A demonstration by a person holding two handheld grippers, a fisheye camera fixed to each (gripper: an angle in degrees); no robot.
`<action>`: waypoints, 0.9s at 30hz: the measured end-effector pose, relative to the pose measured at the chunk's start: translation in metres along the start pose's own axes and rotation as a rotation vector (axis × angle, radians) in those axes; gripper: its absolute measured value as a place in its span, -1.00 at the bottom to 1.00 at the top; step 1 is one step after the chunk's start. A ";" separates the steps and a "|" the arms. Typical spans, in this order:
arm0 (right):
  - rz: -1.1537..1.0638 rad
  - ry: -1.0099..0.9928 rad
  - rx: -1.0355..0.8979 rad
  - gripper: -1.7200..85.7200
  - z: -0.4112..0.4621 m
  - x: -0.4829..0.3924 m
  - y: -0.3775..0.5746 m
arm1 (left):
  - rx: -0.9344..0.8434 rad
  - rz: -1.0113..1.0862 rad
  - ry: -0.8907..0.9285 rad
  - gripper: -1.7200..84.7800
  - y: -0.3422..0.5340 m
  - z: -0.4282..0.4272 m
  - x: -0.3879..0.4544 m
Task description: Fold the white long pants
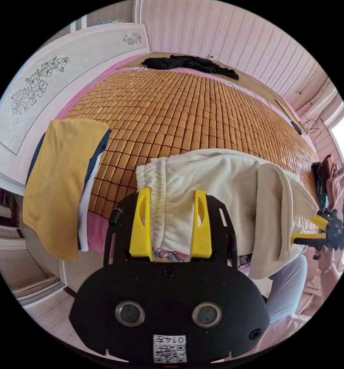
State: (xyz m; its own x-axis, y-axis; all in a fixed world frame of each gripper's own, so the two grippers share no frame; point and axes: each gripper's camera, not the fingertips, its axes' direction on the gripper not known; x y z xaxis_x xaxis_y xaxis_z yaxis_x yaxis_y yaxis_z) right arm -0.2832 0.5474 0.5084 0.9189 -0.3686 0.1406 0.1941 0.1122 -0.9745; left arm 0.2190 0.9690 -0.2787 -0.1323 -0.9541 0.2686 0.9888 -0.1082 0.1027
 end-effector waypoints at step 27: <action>0.625 0.384 -0.070 -0.82 -0.065 0.249 0.255 | 0.286 0.092 0.229 -0.85 0.230 -0.167 -0.093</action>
State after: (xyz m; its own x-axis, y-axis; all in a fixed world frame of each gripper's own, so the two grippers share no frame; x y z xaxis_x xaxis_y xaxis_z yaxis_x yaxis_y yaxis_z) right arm -0.0276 0.4238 0.2837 0.6636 -0.5538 -0.5029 -0.3606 0.3522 -0.8637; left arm 0.4698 0.9861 -0.4395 0.0069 -0.9974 0.0713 0.9324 0.0322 0.3600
